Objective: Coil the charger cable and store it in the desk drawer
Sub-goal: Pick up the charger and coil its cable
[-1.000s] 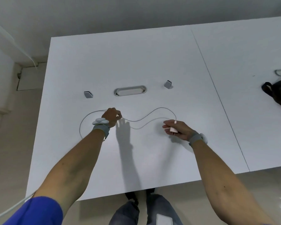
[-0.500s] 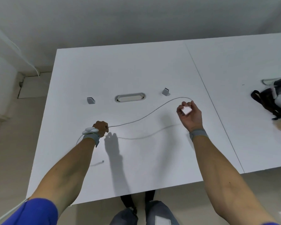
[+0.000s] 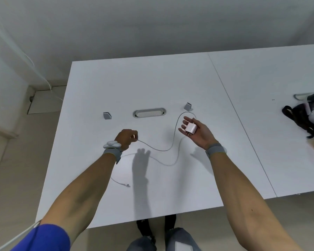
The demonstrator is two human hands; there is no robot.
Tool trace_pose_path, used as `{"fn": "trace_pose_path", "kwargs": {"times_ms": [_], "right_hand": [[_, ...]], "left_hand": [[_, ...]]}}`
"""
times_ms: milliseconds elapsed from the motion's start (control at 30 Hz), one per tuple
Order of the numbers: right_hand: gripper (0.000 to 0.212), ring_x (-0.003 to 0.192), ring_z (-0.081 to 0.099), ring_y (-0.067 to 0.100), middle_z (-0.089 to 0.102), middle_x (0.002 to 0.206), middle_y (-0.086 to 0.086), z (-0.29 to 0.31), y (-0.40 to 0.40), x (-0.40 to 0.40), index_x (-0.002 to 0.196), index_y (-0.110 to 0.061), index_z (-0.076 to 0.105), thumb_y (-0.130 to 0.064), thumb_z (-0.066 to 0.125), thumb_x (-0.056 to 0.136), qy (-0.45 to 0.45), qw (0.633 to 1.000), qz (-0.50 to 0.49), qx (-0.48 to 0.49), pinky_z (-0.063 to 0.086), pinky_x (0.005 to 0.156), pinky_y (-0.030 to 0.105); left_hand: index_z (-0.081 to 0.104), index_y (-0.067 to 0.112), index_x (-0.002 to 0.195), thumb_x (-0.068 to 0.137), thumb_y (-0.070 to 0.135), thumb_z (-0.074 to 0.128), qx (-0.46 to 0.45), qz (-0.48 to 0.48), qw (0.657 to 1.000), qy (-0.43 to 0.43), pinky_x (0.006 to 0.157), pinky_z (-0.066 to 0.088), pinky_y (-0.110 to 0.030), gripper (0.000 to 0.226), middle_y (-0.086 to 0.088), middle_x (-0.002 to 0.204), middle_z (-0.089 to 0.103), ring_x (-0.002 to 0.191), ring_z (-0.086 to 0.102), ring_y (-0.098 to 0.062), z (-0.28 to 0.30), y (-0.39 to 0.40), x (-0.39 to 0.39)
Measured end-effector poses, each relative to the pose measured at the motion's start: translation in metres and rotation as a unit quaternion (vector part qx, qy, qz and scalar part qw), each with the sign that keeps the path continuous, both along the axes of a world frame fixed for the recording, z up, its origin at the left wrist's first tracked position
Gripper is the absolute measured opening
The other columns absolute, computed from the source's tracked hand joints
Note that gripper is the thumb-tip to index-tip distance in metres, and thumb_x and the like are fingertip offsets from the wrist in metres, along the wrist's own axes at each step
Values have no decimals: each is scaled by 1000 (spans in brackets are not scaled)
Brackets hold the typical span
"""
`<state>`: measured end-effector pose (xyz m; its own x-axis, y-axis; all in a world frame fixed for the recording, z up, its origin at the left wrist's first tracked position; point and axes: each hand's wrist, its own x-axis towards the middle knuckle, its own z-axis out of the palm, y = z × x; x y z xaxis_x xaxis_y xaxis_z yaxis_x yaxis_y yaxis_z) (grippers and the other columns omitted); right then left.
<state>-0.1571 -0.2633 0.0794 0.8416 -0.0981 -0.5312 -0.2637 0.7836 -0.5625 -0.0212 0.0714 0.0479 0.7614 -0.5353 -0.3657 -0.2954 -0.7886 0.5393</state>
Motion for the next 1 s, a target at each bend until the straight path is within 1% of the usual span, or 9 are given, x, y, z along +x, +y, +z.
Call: {"fn": "trace_pose_path", "kwargs": {"times_ms": [100,233,367,567,667,767,867,933,1000], "right_hand": [[36,91,63,30,64,103,15,1,11,6,117,1,66,-23,41,111,33,996,41,-67,56,99,51],[34,87,66,31,64,102,15,-5,23,6,115,1,68,-24,45,110,67,985,113,-113,60,94,49],[33,83,67,33,66,95,17,-11,40,1,107,4,71,-25,55,106,97,980,145,-99,63,83,51],[44,77,64,30,67,90,14,-7,58,-8,99,-2,70,-45,62,100,76,968,232,-55,60,89,51],[41,71,62,23,67,88,8,-2,62,-11,98,-7,71,-47,61,100,69,962,254,-70,59,70,36],[27,64,52,15,57,79,0,5,63,-13,96,-12,67,-38,61,102,50,964,253,-59,46,51,23],[19,58,43,10,45,75,-3,10,60,-13,91,-14,60,-29,58,103,10,975,223,-15,31,40,18],[22,56,40,10,41,74,-3,14,56,-11,89,-14,58,-26,52,106,-24,979,201,36,31,37,18],[28,54,39,10,40,71,-3,18,48,-9,86,-13,57,-24,45,108,-53,981,166,88,32,34,18]], "left_hand": [[72,24,79,83,18,75,-51,-28,998,-3,72,46,-30,8,-5,82,65,74,58,-19,9,-11,-5],[77,22,82,82,23,78,-115,-10,993,29,60,52,-21,1,-7,82,73,67,60,-14,21,-24,-10],[79,23,84,82,28,78,-152,13,987,42,59,54,-18,6,-5,79,76,68,64,-11,30,-31,-11],[81,23,87,81,34,80,-174,63,982,36,64,44,-16,12,0,75,77,67,64,-1,40,-38,-14],[80,27,86,80,38,80,-169,72,982,35,70,47,-23,12,0,74,78,73,71,-9,39,-41,-15],[80,25,85,81,40,78,-165,80,982,42,73,51,-26,15,-3,72,77,71,72,-14,36,-41,-17],[78,20,86,84,37,76,-164,90,980,68,70,52,-24,17,-10,76,76,68,76,-21,33,-38,-21],[78,15,89,87,31,74,-167,90,977,97,72,56,-29,16,-17,80,75,69,76,-29,30,-32,-23],[78,12,91,90,27,72,-151,83,979,109,68,56,-28,16,-20,82,74,67,75,-27,24,-23,-24]]}}
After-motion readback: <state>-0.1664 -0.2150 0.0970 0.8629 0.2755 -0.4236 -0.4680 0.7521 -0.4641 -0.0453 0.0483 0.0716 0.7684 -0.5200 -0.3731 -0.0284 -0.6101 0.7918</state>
